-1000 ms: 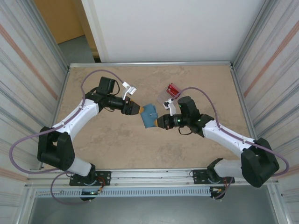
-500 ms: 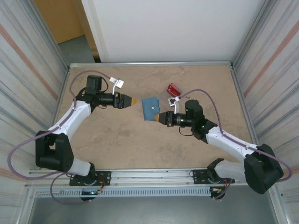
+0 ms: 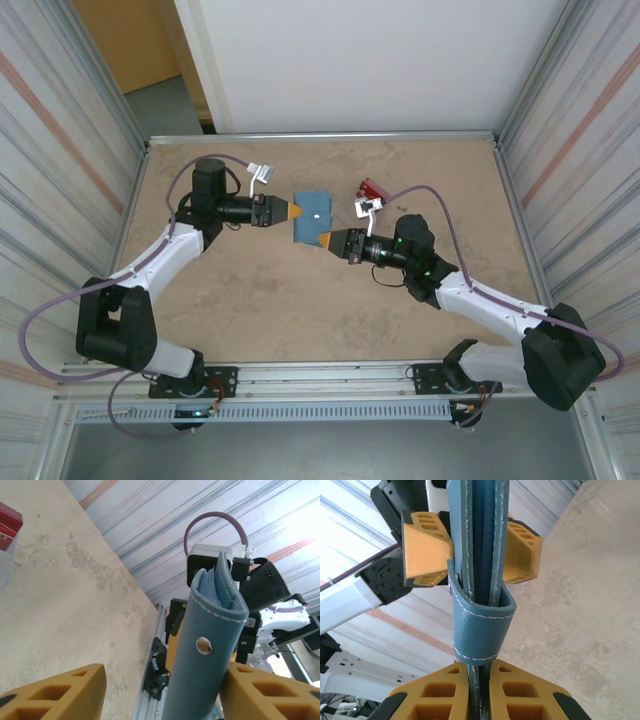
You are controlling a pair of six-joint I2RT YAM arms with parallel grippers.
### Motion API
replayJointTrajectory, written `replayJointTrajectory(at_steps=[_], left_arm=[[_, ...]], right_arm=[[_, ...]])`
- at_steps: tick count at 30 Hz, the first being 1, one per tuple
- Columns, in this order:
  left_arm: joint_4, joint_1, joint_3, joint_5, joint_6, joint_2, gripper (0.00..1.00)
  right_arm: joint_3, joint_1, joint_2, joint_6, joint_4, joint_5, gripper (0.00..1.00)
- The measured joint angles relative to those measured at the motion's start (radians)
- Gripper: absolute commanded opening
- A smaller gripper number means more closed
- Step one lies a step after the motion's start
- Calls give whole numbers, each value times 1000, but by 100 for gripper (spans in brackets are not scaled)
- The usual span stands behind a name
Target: Put the credit cards into the card holder
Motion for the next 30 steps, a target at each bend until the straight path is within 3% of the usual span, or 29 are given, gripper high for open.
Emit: replayJointTrajectory(at_steps=[7, 14, 20, 22, 25, 30], left_arm=[[28, -5, 0, 9, -42, 0, 30], [28, -6, 0, 8, -43, 0, 31], [27, -11, 0, 0, -44, 0, 10], [28, -10, 0, -3, -38, 0, 4], [10, -11, 0, -5, -26, 0, 1], [-85, -11, 0, -43, 55, 0, 0]], right_arm=[[0, 3, 14, 1, 1, 36, 15], [1, 15, 50, 0, -3, 35, 16], [9, 18, 66, -1, -7, 35, 17], [11, 19, 67, -1, -11, 35, 21], [22, 20, 74, -9, -43, 36, 35], [85, 38, 34, -89, -284, 122, 48]])
